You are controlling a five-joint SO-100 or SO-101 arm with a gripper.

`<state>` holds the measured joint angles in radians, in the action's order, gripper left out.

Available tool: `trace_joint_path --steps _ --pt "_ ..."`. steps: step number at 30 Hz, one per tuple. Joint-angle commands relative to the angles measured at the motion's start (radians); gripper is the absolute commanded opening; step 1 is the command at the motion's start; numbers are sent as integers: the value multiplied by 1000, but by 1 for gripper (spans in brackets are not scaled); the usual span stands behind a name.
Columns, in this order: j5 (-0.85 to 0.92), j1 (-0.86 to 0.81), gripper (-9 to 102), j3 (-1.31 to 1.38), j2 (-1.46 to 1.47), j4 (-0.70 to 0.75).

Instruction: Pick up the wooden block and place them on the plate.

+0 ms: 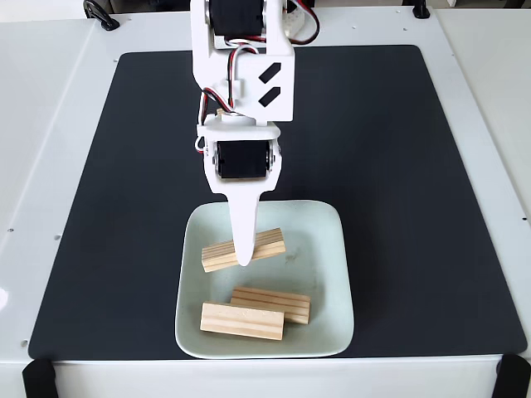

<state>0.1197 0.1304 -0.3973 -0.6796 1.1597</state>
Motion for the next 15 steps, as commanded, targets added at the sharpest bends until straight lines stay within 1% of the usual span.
trace_joint_path --steps 1,5,12,15 --pt "-12 6 0 41 -8 5" --pt "-69 21 0 40 -8 5" --pt "-84 46 0 38 -6 5" --pt "-121 48 0 40 14 5"
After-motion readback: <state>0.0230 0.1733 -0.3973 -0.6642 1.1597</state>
